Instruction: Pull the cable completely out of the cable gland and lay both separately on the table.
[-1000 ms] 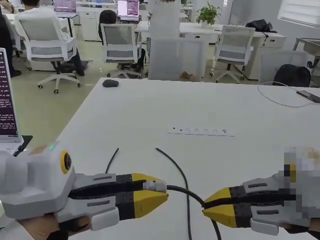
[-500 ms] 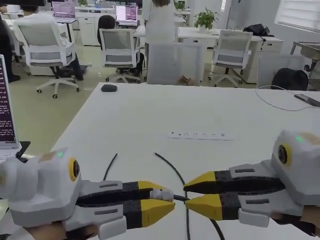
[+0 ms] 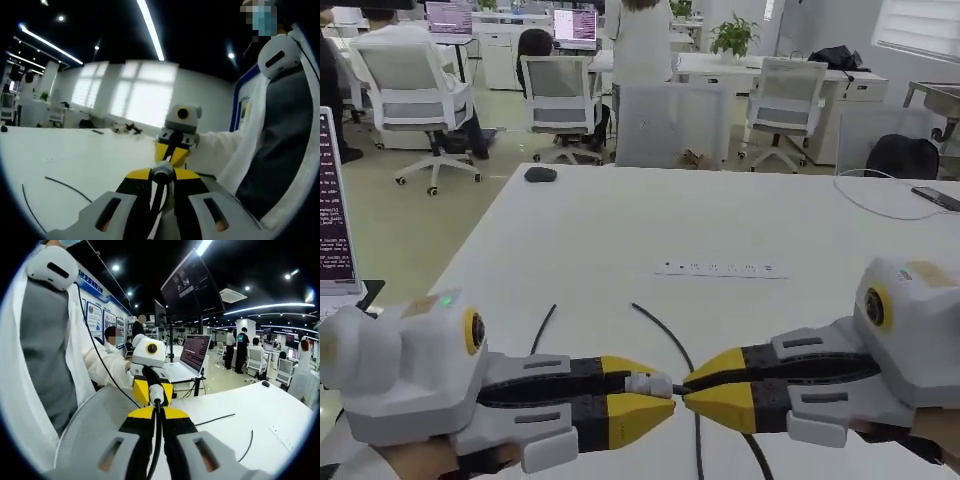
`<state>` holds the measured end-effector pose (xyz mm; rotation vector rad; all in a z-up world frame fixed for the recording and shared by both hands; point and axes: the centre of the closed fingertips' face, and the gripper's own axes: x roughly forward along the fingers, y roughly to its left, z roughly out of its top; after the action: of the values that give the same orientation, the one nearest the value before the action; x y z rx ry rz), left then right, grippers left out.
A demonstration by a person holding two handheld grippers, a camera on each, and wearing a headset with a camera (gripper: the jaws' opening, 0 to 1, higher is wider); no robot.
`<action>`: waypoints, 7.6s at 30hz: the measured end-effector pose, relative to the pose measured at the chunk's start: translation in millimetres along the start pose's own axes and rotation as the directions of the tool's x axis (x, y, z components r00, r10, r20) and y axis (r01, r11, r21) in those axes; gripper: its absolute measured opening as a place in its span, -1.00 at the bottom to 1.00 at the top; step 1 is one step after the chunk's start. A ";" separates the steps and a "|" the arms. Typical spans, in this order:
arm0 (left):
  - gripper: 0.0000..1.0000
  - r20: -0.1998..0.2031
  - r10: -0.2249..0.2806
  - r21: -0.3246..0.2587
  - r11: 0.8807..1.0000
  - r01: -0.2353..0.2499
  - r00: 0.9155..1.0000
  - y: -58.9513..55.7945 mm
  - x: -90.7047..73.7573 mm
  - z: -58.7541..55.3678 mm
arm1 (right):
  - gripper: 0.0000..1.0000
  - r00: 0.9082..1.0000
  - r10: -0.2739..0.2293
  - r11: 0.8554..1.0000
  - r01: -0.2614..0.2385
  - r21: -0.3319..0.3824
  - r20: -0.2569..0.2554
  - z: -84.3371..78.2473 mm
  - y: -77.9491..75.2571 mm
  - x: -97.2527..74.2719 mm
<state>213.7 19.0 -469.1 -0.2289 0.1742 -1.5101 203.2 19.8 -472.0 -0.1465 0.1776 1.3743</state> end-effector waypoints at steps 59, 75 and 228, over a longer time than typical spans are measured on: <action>-0.68 -0.032 0.050 0.002 0.999 -0.050 0.998 12.2 -4.7 -7.6 | -0.93 0.985 -0.088 0.987 0.106 0.118 -0.150 -84.4 -19.7 -50.1; -0.68 -0.070 0.054 0.010 0.999 -0.053 0.996 13.6 6.7 -11.3 | -0.79 0.995 -0.052 0.999 0.053 0.009 -0.085 -26.0 -10.7 -32.2; -0.67 -0.159 0.157 0.094 0.985 -0.143 0.975 23.5 31.9 1.8 | -0.94 0.994 -0.026 0.982 0.006 -0.191 -0.106 -15.5 -30.5 -35.8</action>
<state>238.6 -11.8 -472.5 -0.0229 0.2560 -1.3822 225.9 -23.5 -479.6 -0.3823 0.1345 1.3669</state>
